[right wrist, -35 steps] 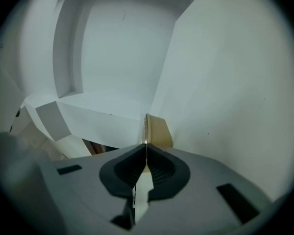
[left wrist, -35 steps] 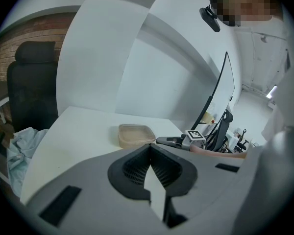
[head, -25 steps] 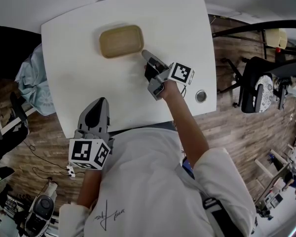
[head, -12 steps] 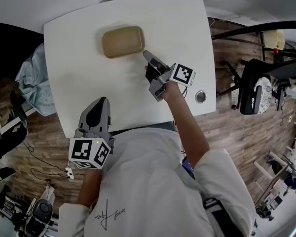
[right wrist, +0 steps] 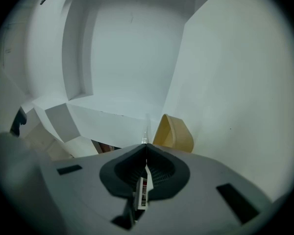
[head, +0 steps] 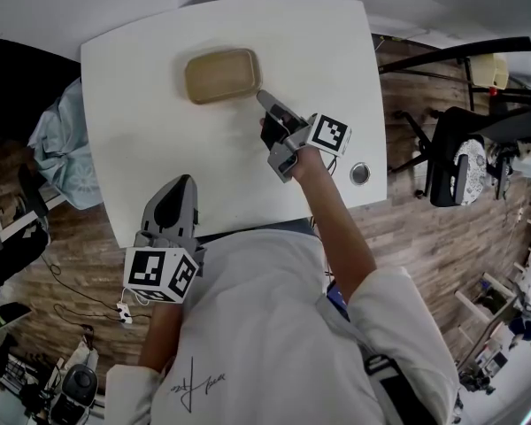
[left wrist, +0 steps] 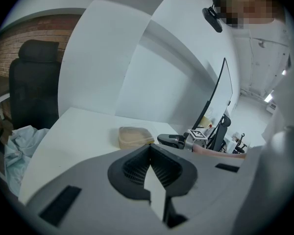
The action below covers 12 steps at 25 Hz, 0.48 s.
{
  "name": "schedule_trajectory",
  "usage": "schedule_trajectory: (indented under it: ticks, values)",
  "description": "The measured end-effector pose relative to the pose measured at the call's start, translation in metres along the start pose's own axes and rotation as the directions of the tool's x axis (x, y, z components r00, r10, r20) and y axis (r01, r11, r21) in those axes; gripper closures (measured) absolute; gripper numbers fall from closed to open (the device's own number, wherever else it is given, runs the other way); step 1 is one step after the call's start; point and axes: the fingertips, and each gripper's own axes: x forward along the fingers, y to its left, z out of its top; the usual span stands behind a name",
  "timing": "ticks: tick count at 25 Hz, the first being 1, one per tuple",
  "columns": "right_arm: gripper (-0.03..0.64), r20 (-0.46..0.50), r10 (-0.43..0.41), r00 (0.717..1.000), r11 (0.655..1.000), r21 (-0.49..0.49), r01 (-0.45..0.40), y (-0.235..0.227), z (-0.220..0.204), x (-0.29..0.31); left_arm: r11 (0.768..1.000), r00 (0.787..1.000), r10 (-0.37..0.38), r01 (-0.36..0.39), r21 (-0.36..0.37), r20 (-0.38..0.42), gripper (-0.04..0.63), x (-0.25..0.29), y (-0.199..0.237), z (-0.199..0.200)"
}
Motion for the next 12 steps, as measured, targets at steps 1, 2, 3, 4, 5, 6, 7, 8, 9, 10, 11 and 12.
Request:
schedule_trajectory:
  ticks: [1,2,3,4,5,6,7,8,9,10,11,12]
  values:
    - [0.604,0.0,0.002,1.0,1.0,-0.002,-0.002,0.001,0.0,0.0,1.0,1.0,-0.001,0.001,0.0,0.001,0.588,0.0,0.0,0.0]
    - [0.604,0.001,0.004,1.0,1.0,-0.001,-0.004,0.002,0.0,0.0,1.0,1.0,-0.002,0.002,0.0,0.003,0.588,0.0,0.001,0.001]
    - [0.604,0.001,0.007,1.0,1.0,0.0,-0.007,0.003,0.0,0.001,1.0,1.0,-0.003,0.003,0.0,0.004,0.588,0.0,0.001,0.001]
    - [0.604,0.002,0.01,1.0,1.0,0.001,-0.01,0.004,0.0,0.001,1.0,1.0,-0.003,0.003,0.0,0.005,0.588,0.0,0.001,0.001]
    - [0.604,0.002,0.013,1.0,1.0,0.001,-0.013,0.005,0.0,0.001,1.0,1.0,-0.003,0.003,0.0,0.006,0.588,0.0,0.001,0.001]
    - [0.604,0.002,0.015,1.0,1.0,0.001,-0.015,0.006,0.001,0.001,1.0,1.0,-0.003,0.003,0.0,0.007,0.588,0.0,0.001,0.001]
    - [0.604,0.002,0.018,1.0,1.0,0.0,-0.018,0.007,0.001,0.001,1.0,1.0,-0.003,0.003,-0.001,0.008,0.588,-0.001,0.001,0.002]
    - [0.604,0.002,0.021,1.0,1.0,-0.001,-0.021,0.008,0.001,0.002,1.0,1.0,-0.003,0.003,-0.002,0.008,0.588,-0.001,0.0,0.002]
    - [0.604,0.001,0.024,1.0,1.0,-0.001,-0.024,0.01,0.001,0.002,1.0,1.0,-0.003,0.003,-0.002,0.009,0.588,-0.002,0.0,0.002]
    - [0.605,0.001,0.026,1.0,1.0,0.0,-0.026,0.011,0.001,0.002,1.0,1.0,-0.003,0.003,-0.002,0.009,0.588,-0.002,0.0,0.003]
    - [0.604,0.001,0.027,1.0,1.0,0.001,-0.027,0.011,0.001,0.002,1.0,1.0,-0.003,0.003,-0.002,0.01,0.588,-0.002,0.0,0.003]
    - [0.604,0.001,0.028,1.0,1.0,0.001,-0.028,0.012,0.001,0.001,1.0,1.0,-0.003,0.003,-0.001,0.011,0.588,-0.002,0.0,0.003]
